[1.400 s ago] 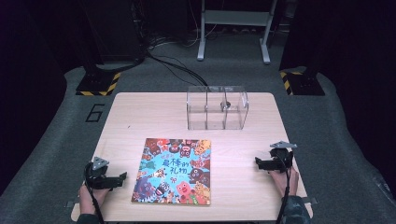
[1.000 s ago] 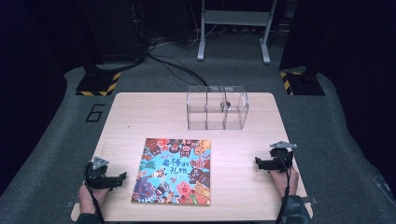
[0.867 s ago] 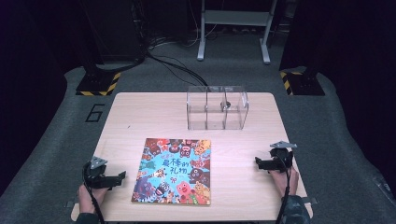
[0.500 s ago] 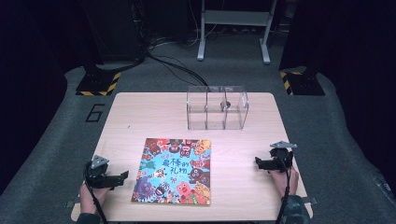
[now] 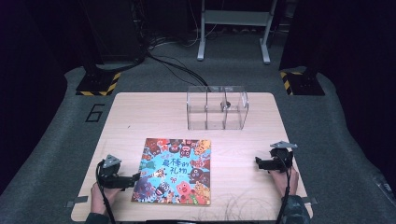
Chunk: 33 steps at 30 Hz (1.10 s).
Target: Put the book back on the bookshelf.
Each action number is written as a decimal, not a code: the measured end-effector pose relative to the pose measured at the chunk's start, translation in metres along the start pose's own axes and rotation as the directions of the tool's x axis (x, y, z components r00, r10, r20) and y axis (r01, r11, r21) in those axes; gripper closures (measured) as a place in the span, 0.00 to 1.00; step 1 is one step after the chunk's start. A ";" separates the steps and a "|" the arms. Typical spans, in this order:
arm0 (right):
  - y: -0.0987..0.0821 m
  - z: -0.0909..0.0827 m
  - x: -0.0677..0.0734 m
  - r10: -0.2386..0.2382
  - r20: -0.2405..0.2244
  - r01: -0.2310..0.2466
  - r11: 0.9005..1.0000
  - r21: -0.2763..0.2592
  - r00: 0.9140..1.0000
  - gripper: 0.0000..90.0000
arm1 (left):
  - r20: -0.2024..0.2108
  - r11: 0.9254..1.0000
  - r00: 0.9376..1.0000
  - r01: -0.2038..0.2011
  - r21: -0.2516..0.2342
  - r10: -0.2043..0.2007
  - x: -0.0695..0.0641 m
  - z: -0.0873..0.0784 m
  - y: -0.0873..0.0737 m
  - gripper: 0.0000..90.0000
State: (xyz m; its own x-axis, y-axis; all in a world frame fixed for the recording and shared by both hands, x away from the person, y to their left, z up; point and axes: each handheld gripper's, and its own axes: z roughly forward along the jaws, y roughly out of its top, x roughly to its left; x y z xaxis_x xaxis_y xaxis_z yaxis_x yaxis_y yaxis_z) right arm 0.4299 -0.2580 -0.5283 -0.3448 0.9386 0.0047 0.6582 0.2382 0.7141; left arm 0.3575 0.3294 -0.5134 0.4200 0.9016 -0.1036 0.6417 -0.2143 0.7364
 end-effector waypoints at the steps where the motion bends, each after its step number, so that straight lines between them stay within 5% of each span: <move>1: 0.000 0.000 0.000 0.000 -0.001 0.000 1.000 0.000 1.000 0.01 | 0.009 1.000 1.000 -0.008 0.015 0.007 -0.002 0.001 0.002 0.00; 15: 0.000 0.000 0.000 0.019 0.005 -0.019 1.000 -0.010 1.000 0.02 | 0.038 0.993 0.995 -0.090 0.077 0.087 -0.025 0.017 0.003 0.00; 33: 0.000 -0.001 0.000 0.025 0.009 -0.025 1.000 -0.013 1.000 0.03 | 0.074 0.996 0.995 -0.066 0.065 0.062 -0.042 0.024 0.000 0.00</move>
State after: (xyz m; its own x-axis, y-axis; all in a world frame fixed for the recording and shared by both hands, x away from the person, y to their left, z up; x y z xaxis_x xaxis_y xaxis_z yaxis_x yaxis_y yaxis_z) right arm 0.4292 -0.2580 -0.5282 -0.3222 0.9465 0.0160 0.6579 0.2118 0.7227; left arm 0.3553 0.2826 -0.5247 0.5050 0.8564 -0.1073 0.6526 -0.2975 0.6969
